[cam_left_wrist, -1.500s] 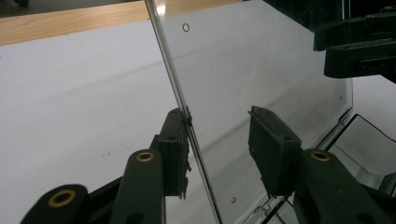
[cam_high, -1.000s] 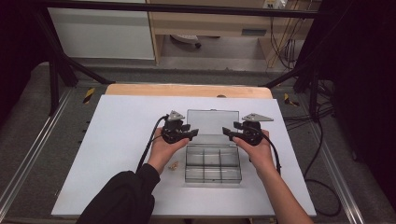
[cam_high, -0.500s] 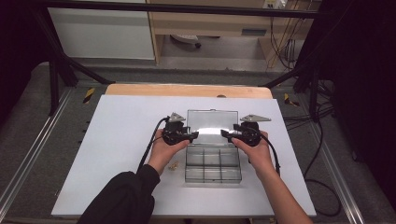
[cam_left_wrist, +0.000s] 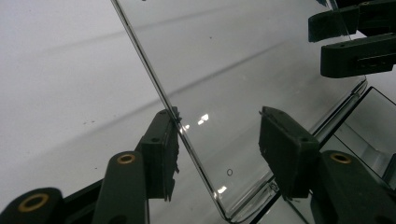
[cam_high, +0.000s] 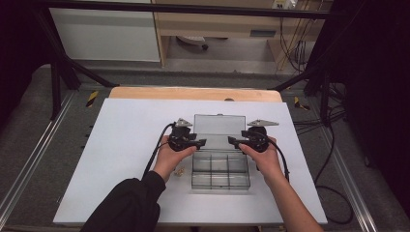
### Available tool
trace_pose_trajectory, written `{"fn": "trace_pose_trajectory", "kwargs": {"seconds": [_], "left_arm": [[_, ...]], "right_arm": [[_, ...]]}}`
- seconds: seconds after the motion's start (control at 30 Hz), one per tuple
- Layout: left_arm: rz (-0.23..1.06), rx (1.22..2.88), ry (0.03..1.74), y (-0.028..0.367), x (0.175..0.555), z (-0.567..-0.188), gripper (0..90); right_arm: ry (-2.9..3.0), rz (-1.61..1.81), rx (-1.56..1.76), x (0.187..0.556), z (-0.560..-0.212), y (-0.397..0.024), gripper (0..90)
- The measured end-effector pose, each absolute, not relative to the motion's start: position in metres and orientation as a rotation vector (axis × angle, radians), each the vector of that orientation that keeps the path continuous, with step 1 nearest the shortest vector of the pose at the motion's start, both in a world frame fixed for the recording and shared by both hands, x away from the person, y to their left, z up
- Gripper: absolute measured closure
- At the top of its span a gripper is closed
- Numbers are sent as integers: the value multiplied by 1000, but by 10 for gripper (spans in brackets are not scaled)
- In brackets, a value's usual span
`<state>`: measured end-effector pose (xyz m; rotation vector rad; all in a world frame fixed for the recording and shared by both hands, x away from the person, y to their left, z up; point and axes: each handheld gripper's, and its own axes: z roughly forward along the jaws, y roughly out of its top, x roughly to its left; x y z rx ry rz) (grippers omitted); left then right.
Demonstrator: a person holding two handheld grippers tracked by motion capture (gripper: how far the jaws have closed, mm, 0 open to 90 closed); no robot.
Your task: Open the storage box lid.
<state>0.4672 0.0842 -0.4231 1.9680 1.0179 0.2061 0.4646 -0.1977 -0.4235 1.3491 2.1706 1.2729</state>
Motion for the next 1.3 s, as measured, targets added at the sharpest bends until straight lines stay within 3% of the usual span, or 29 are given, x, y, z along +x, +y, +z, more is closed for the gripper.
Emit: {"fn": "trace_pose_trajectory", "kwargs": {"seconds": [0.93, 1.1, 1.3], "left_arm": [[128, 1990, 1065, 82, 468, -429, 400], [174, 2002, 1082, 82, 466, -427, 262], [275, 1970, 1058, 88, 456, -414, 182]], "right_arm": [[2213, 1258, 1429, 463, -432, -199, 256], [2204, 1209, 1442, 461, -431, -200, 199], [2137, 1266, 1403, 449, -420, -207, 153]]}}
